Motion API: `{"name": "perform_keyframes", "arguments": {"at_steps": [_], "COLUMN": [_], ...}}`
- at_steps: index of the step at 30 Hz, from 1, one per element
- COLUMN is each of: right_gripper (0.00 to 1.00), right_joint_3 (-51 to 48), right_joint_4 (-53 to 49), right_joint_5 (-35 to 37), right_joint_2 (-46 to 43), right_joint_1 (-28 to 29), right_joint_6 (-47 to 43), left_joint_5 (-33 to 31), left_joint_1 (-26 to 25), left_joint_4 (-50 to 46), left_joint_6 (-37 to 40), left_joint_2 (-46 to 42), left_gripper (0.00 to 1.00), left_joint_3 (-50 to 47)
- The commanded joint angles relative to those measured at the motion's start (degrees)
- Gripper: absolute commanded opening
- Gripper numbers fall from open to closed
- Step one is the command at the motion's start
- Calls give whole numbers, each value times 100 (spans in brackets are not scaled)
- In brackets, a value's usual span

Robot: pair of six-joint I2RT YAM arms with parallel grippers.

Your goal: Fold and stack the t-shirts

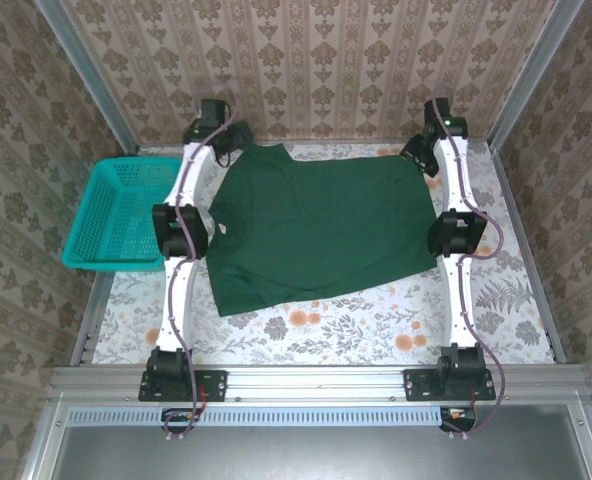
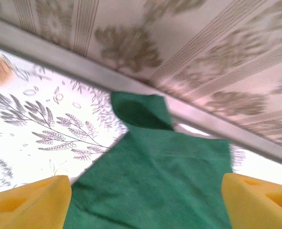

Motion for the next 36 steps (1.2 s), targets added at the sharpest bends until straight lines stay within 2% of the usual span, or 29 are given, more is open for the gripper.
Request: {"name": "perform_keyframes", "arguments": {"at_steps": [1, 8, 11, 15, 17, 21, 24, 26, 28, 32, 36], "right_gripper": [69, 71, 71, 72, 73, 76, 72, 63, 57, 47, 42], "right_joint_3": [622, 643, -360, -2326, -3614, -7647, -9598, -10283, -10492, -10566, -10354], "right_joint_4": [-1330, -2779, -2835, -2702, -2171, 399, 1842, 2451, 2659, 2966, 2941], "right_joint_5": [338, 336, 268, 808, 842, 121, -731, -1361, -1379, -1395, -888], "right_joint_2": [-723, -1523, -2326, -3727, -4641, -6939, -7446, -7232, -6895, -6288, -5974], "right_joint_1": [-81, -763, -940, -976, -957, -1107, -1111, -1115, -1042, -686, -371], "right_joint_6": [-667, -974, -1075, -1098, -1125, -924, -686, -498, -386, -167, -55], "left_joint_5": [-219, -733, -369, 204, 232, 379, 5, 121, 156, -51, -217], "left_joint_1": [-76, -134, -34, -10, -15, -211, -455, -481, -518, -538, -580], "left_joint_4": [-477, -41, -28, -150, 64, -511, -849, -696, -750, -1214, -1513], "left_joint_6": [91, -496, -507, -415, -441, -264, -409, -810, -1048, -871, -625], "left_joint_2": [-1653, -4636, -5145, -5296, -5449, -5218, -5427, -5708, -5804, -5448, -4843], "left_gripper": [85, 82, 79, 72, 71, 67, 66, 65, 65, 63, 59], "left_joint_3": [-607, -5321, -6462, -7163, -7524, -7458, -7850, -8386, -8608, -8147, -7417]}}
